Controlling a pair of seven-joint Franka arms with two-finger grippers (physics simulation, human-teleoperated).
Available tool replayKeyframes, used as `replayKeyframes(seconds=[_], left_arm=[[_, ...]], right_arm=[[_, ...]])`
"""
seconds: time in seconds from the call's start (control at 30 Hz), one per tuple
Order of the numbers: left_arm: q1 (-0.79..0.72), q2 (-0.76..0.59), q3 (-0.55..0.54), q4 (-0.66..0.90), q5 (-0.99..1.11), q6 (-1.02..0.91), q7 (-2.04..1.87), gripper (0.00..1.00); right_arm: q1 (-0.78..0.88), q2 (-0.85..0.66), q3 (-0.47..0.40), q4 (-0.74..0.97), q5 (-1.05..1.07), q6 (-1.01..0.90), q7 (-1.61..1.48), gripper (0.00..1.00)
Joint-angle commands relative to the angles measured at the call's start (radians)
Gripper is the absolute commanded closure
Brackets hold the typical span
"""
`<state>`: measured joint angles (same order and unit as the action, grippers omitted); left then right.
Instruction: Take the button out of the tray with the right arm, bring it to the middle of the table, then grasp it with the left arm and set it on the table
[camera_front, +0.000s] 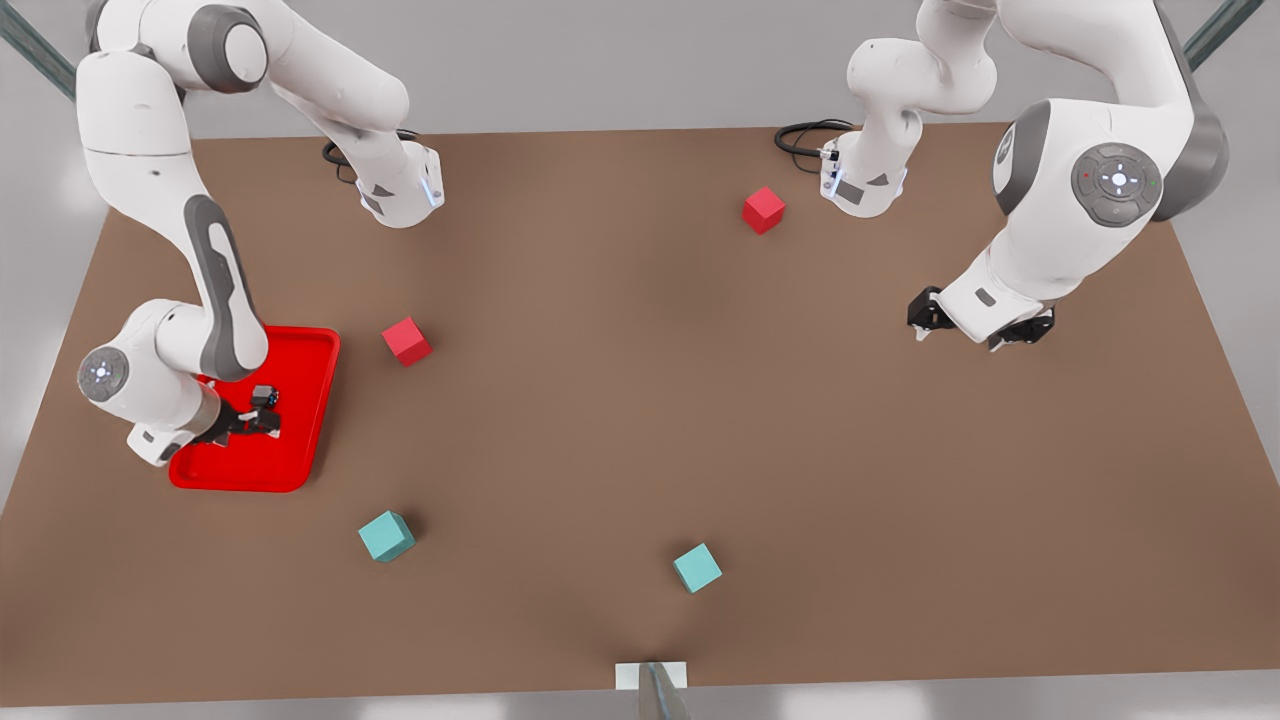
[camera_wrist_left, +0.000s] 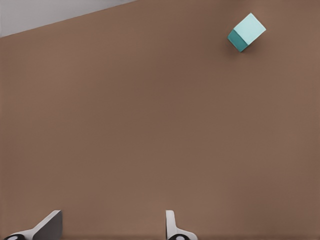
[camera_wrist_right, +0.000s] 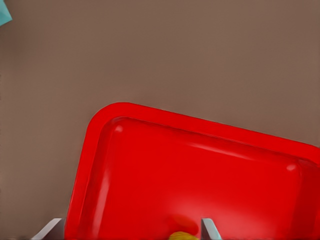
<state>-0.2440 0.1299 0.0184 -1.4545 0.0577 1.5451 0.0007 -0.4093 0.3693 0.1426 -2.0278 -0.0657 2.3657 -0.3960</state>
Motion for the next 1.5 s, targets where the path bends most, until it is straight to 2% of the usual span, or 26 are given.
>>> replayKeyframes(seconds=[0.0, 0.2, 0.57, 0.7, 1.47], left_arm=[[0.000, -0.001, 0.000, 0.000, 0.001, 0.001, -0.002, 0.00], [0.000, -0.001, 0.000, 0.000, 0.001, 0.001, -0.001, 0.00], [0.000, -0.001, 0.000, -0.012, 0.001, 0.004, -0.001, 0.00], [0.000, -0.001, 0.000, -0.020, -0.001, 0.006, -0.001, 0.00], [0.014, -0.001, -0.001, -0.070, -0.002, 0.061, -0.001, 0.00]], right_arm=[[0.000, -0.036, 0.000, -0.049, 0.003, 0.012, -0.138, 0.00], [-0.009, -0.099, 0.000, -0.137, -0.002, -0.003, -0.135, 0.00], [-0.017, -0.102, 0.000, -0.138, -0.005, -0.048, -0.129, 0.00], [-0.017, -0.105, 0.000, -0.137, -0.005, -0.089, 0.028, 0.00], [-0.039, -0.076, -0.003, -0.109, -0.014, -0.039, 0.060, 0.00]])
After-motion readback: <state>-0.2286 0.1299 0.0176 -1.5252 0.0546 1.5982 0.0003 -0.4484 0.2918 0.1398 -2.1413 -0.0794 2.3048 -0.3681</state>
